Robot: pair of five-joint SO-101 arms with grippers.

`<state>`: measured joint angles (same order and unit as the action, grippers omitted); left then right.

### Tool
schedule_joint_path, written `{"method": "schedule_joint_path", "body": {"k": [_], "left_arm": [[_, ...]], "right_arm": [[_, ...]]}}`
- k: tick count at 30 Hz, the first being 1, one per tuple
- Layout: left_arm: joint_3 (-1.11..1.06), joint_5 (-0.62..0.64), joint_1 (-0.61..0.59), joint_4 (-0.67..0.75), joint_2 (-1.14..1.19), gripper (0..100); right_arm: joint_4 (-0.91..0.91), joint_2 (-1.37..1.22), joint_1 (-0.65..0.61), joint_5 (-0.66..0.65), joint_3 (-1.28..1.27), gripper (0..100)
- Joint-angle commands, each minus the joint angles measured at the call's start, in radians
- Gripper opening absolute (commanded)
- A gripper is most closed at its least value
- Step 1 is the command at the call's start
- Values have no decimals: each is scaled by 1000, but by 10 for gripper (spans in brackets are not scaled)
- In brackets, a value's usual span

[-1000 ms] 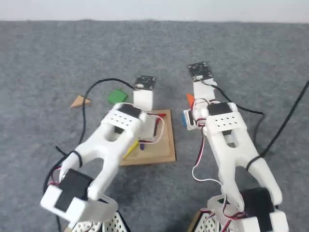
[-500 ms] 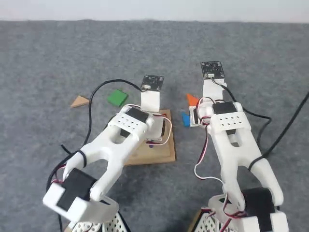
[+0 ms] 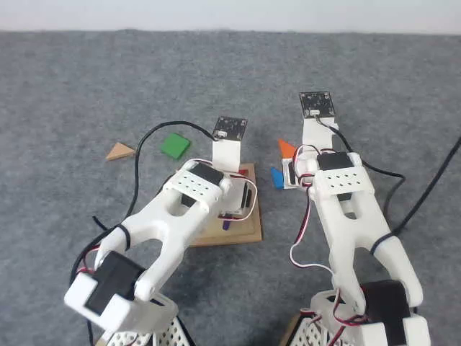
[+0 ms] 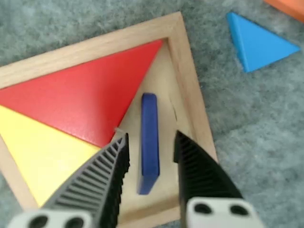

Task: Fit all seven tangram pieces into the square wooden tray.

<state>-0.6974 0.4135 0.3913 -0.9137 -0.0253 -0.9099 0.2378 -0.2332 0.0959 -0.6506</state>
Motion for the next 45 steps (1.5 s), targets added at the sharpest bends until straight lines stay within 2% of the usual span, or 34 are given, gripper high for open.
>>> {"method": "schedule_joint_path", "body": {"k": [1,6,16,21,27,29,33,36,39,41,43,45], "left_arm": [[22,11,11,-40,-20,166],[56,8,18,-97,-20,164],[48,3,149,-115,-57,163],[-45,2,146,-107,-239,163],[-242,-57,129,-40,-588,164],[-288,-58,61,-38,-709,166],[-331,-55,-203,-37,-887,163],[-331,-55,-434,-41,-939,162],[-331,-60,-632,-31,-934,111],[-352,-92,-710,11,-921,59],[-398,-176,-750,72,-907,17],[-460,-222,-779,130,-904,11]], "right_arm": [[16,68,7,5,51,155],[16,68,7,5,51,155],[16,70,16,3,57,155],[15,70,36,2,61,155],[12,70,51,8,74,155],[10,67,47,6,74,155],[13,58,13,0,74,154],[-1,56,-91,-69,55,154],[2,56,-202,-120,20,135],[2,56,-259,-118,8,65],[25,56,-295,-118,-2,0],[65,41,-312,-118,-25,25]]}}
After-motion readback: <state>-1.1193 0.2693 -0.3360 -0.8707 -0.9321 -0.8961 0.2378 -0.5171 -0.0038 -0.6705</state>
